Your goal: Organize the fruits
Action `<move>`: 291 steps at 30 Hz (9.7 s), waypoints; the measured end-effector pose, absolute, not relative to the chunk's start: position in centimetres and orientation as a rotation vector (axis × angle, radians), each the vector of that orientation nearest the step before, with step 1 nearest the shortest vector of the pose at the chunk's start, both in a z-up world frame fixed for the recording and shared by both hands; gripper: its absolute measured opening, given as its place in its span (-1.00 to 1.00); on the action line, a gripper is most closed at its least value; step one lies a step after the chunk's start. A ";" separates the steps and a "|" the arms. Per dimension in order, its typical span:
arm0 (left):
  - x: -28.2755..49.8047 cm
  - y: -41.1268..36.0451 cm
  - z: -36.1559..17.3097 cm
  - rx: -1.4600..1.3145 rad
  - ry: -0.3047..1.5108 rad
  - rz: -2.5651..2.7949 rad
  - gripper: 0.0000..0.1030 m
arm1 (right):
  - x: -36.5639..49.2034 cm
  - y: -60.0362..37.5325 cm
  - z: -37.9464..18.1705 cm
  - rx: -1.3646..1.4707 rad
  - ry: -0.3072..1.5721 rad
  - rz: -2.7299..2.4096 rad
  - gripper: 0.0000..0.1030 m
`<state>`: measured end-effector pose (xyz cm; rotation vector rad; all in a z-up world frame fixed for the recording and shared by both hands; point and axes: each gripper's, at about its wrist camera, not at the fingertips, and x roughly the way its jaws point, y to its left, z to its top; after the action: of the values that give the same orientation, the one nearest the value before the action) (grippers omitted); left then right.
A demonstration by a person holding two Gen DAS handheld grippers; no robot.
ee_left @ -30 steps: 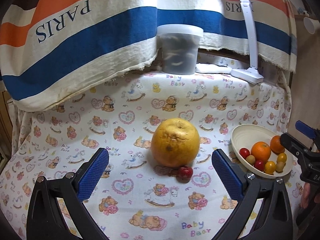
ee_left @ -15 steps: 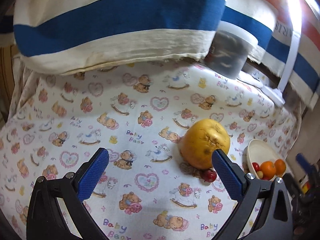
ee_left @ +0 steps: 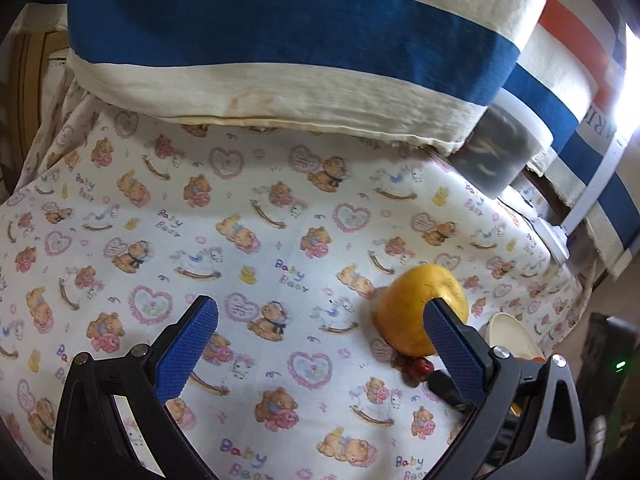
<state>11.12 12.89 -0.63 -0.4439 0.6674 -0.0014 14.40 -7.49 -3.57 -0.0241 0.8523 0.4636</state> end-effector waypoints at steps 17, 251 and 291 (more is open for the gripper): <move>11.1 11.5 -1.1 -0.416 0.698 -0.026 0.98 | 15.2 -6.9 -6.1 -0.017 0.874 0.423 -0.46; 7.5 -5.6 0.8 0.025 0.328 -0.232 0.99 | 6.6 -26.2 0.4 -0.019 0.269 -0.041 0.99; 7.5 -5.4 0.8 0.026 0.330 -0.233 0.99 | 6.6 -26.3 0.4 -0.019 0.270 -0.039 0.99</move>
<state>7.51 -5.43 0.84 0.0258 0.3305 -0.2328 6.62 -26.33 0.40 -0.0189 0.2702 -0.0385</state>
